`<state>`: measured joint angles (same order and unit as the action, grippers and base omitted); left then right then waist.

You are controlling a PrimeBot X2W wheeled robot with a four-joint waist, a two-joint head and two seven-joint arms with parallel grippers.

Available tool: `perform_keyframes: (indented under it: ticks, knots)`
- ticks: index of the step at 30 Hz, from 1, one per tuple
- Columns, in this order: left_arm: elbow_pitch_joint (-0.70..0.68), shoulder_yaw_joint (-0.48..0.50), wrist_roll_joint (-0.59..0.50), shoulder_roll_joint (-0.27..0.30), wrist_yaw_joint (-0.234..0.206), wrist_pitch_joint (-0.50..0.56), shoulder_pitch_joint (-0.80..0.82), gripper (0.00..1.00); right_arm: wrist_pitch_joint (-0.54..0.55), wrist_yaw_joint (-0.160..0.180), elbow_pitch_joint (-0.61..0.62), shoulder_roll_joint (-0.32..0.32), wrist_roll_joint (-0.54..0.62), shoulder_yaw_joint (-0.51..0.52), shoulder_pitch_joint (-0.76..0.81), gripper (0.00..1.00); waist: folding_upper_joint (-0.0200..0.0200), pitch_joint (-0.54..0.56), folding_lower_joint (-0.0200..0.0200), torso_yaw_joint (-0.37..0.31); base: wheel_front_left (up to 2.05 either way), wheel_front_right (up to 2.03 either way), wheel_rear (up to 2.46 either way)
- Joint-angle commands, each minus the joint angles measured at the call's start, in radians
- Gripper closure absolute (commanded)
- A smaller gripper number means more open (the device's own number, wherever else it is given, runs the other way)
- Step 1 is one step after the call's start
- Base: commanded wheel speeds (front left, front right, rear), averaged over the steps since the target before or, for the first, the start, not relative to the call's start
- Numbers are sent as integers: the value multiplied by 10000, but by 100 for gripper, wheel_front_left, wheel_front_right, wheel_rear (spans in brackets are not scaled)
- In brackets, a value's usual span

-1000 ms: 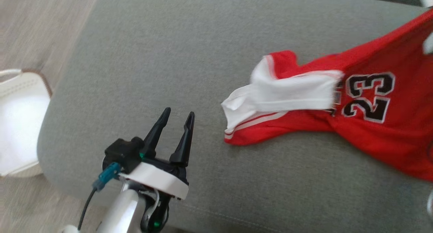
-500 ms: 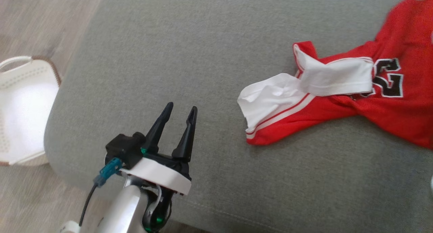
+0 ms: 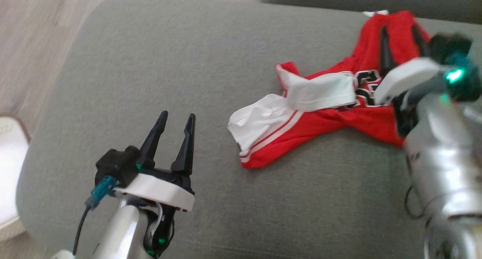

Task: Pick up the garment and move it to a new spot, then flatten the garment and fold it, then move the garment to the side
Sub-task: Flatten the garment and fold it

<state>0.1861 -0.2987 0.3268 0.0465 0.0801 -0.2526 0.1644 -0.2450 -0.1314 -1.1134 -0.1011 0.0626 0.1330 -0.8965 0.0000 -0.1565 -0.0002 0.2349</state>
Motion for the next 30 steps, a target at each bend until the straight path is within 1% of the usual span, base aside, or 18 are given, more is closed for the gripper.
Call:
perform_keyframes:
  ticks: [1, 4, 7, 10, 14, 19, 22, 25, 30]
  knots:
    - [-331, 414, -82, 37, 48, -92, 153, 0, -147, 7, 532, 199, -388, -441, 261, 0, 0, 415, 2, -442, 0, 0, 0]
    - [-344, 525, -131, 37, 70, -92, 48, 0, -161, 7, 1991, 278, -1458, -1522, 1571, 0, 0, 657, 2, -757, 0, 0, 0]
    - [-342, 607, -156, 37, 57, -92, -74, 0, -164, 7, 3627, 149, -2429, -2156, 3147, 0, 0, 841, 2, -1031, 0, 0, 0]
    - [-239, 682, -195, 37, 58, -92, -220, 0, -165, 7, 4944, 26, -3031, -2445, 4568, 0, 0, 955, 2, -1296, 0, 0, 0]
    - [72, 740, -578, 37, 51, -92, -315, 0, -112, 7, 6087, 23, -3515, -2522, 5842, 0, 0, 1010, 2, -1637, 0, 0, 0]
    - [301, 841, -649, 37, 27, -92, -349, 0, 225, 7, 7136, 6, -3560, -2380, 6531, 0, 0, 980, 2, -1933, 0, 0, 0]
    - [698, 872, -785, 37, -106, -92, -289, 0, 440, 7, 7656, 70, -3523, -2208, 6731, 0, 0, 888, 2, -2074, 0, 0, 0]
    - [1525, 882, -939, 37, -281, -92, -101, 0, 644, 7, 8117, 137, -3466, -2146, 6846, 0, 0, 716, 2, -2251, 0, 0, 0]
    - [2911, 726, -1408, 162, -220, -92, 628, 0, 909, 7, 8645, 194, -3380, -2091, 7014, 0, 0, 400, 2, -2489, 0, 0, 0]
